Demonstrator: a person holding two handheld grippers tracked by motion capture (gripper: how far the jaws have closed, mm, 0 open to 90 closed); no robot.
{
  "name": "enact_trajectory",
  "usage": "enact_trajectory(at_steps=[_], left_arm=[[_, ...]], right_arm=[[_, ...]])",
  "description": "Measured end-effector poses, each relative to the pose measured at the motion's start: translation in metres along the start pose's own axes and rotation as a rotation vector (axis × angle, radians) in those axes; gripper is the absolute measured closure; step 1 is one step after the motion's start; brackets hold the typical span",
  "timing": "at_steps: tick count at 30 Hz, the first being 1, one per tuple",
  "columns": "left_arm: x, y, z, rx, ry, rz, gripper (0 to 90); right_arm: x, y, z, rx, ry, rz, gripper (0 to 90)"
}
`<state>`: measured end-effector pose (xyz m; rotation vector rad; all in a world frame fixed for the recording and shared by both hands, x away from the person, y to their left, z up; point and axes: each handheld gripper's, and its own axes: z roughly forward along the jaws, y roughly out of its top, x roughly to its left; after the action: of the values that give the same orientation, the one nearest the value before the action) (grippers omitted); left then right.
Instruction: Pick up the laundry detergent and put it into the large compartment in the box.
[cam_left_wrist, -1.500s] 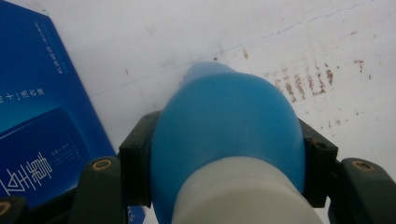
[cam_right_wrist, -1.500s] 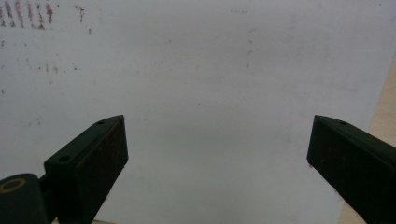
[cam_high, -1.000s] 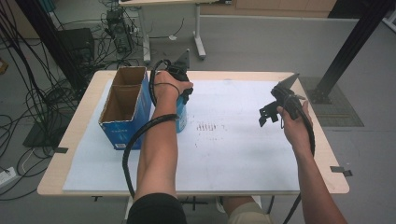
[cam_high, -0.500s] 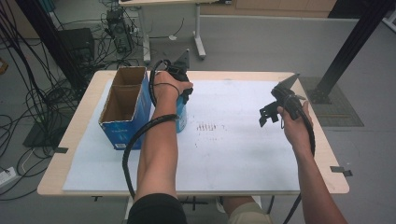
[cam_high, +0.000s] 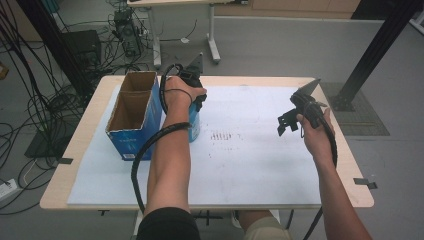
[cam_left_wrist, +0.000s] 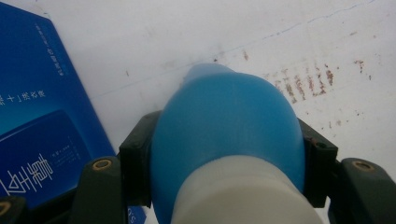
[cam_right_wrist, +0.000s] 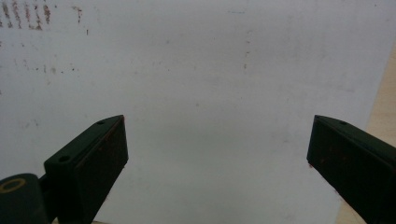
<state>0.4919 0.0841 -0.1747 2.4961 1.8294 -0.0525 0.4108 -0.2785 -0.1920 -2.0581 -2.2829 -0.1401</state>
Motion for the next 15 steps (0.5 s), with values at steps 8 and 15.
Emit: enact_trajectory(at_steps=[8,15], left_arm=[[-0.001,0.0009,0.0,0.004,0.002,-0.003,37.8],[-0.0015,0.0016,0.0,0.008,0.004,-0.005,37.8]], right_arm=[[0.0012,-0.0007,-0.0008,-0.003,-0.008,0.0,5.3],[-0.0006,-0.0009,-0.0017,-0.002,-0.006,0.001,5.4]])
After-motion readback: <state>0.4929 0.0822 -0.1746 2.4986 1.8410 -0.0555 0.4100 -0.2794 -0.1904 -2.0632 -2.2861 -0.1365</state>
